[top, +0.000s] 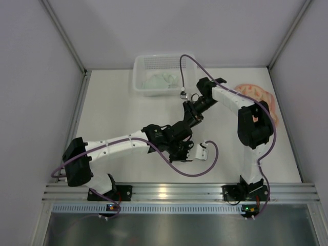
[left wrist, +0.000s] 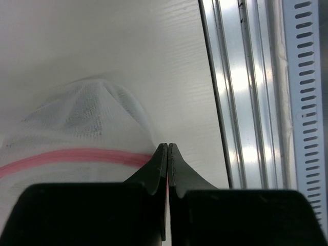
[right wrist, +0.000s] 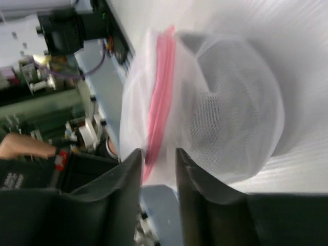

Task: Place the bra in the laundry bag and zip it closed
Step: Zip the zipper on the laundry bag.

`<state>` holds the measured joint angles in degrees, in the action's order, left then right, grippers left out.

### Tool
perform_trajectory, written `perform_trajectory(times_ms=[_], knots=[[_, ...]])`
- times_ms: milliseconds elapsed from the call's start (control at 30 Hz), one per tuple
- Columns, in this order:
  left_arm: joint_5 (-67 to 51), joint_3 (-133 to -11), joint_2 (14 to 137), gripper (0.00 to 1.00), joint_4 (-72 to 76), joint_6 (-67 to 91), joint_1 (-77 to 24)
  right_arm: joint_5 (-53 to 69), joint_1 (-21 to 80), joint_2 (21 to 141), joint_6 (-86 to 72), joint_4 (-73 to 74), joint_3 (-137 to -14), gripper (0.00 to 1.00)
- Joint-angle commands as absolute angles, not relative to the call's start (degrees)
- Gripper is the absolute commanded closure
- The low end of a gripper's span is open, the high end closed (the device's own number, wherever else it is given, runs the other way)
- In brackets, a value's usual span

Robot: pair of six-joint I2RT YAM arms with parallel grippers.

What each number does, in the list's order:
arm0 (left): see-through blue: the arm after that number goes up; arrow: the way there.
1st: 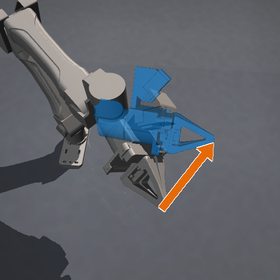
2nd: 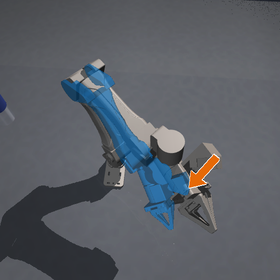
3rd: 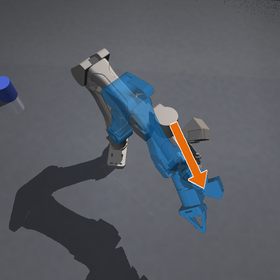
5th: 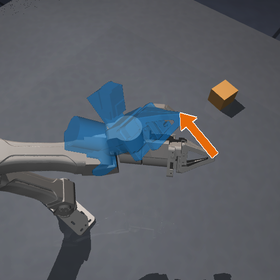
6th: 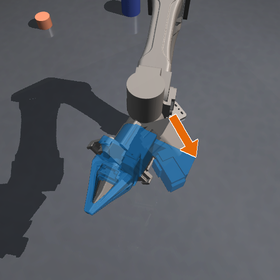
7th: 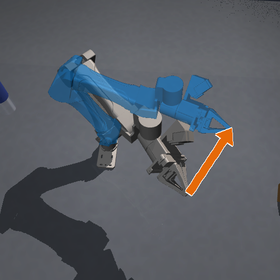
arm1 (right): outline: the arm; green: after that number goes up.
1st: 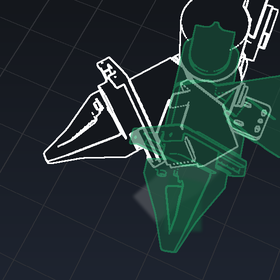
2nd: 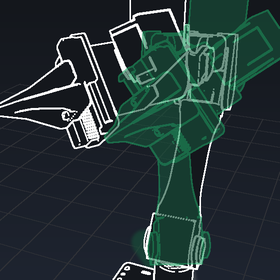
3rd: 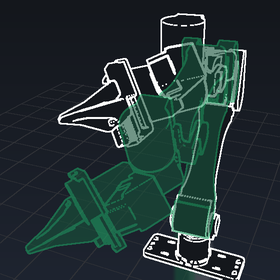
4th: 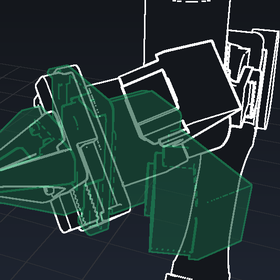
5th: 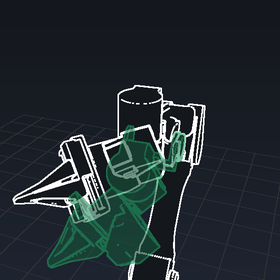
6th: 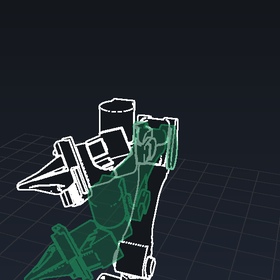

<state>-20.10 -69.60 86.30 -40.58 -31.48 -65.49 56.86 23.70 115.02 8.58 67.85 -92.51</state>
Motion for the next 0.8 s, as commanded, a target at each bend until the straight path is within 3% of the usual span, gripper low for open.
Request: perform_trajectory(times_ms=[0, 100, 167, 367, 533, 767], knots=[[-22.2, -71.4, 86.4, 1.0, -40.7, -25.0, -65.4, 55.6, 22.5, 113.8, 8.8, 63.5, -96.5, 0.55], [-22.2, -73.3, 87.8, 1.0, -38.8, -22.2, -62.8, 54.1, 20.8, 110.4, 6.9, 62.2, -94.2, 0.38], [-22.5, -74.5, 88.9, 1.0, -38.3, -21.8, -61.5, 54.2, 19.0, 107.6, 6.1, 61.6, -91.4, 0.33], [-22.6, -75.5, 90.2, 1.0, -35.8, -19.9, -61.1, 58.5, 15.4, 103.8, 11.3, 70.9, -85.4, 0.37], [-22.1, -77.2, 91.8, 1.0, -35.2, -19.4, -60.6, 62.0, 18.0, 101.4, 9.9, 69.1, -78.1, 0.36], [-21.7, -79.2, 92.7, 1.0, -35.0, -19.3, -60.4, 62.8, 22.0, 104.8, 8.1, 66.9, -76.9, 0.41]])
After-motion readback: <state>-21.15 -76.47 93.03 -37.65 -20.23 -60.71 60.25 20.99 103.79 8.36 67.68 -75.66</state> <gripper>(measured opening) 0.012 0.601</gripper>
